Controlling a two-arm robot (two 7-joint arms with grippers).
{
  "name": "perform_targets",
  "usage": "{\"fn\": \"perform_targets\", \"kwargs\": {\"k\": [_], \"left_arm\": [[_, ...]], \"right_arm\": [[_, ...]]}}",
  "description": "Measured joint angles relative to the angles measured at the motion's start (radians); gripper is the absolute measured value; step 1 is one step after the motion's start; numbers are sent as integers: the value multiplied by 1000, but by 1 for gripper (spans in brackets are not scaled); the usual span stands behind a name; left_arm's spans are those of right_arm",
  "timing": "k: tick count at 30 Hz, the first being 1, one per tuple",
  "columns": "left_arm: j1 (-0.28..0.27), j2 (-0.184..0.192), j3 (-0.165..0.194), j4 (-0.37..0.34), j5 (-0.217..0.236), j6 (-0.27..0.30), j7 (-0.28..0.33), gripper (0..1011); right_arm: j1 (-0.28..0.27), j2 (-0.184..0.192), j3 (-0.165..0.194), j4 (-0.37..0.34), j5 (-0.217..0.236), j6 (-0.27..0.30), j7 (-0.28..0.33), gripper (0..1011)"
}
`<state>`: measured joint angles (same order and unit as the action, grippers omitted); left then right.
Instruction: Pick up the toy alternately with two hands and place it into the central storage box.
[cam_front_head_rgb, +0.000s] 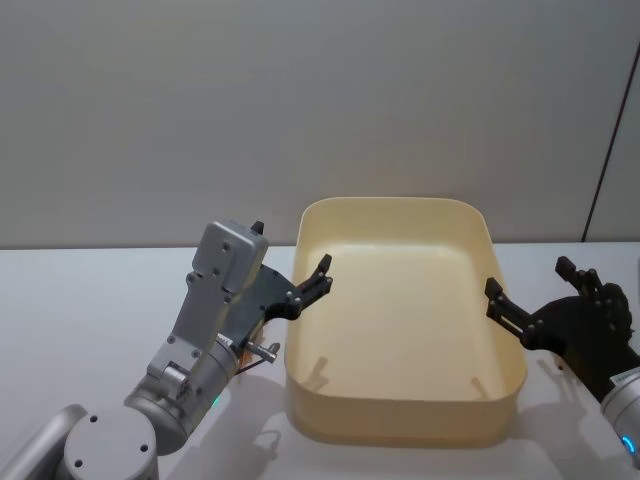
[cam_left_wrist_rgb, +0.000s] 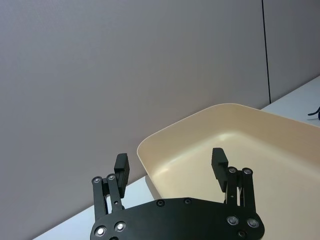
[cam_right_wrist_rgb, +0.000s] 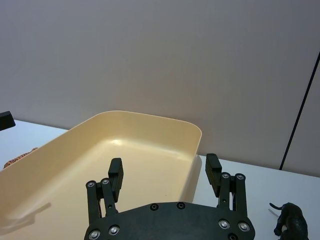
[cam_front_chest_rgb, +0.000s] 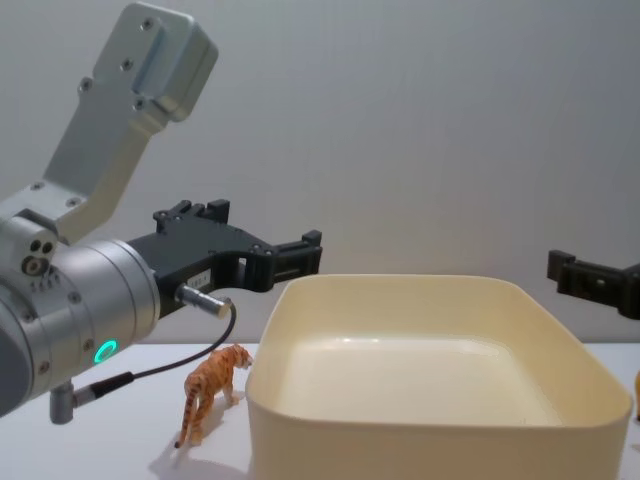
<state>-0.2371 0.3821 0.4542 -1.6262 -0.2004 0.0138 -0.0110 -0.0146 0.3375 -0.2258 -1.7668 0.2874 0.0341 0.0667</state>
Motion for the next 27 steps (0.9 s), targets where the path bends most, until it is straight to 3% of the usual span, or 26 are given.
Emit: {"fn": "perform_targets", "kwargs": {"k": [27], "left_arm": [[0,0,0,0,0,0,0,1002]], "right_arm": [[0,0,0,0,0,0,0,1001]]}}
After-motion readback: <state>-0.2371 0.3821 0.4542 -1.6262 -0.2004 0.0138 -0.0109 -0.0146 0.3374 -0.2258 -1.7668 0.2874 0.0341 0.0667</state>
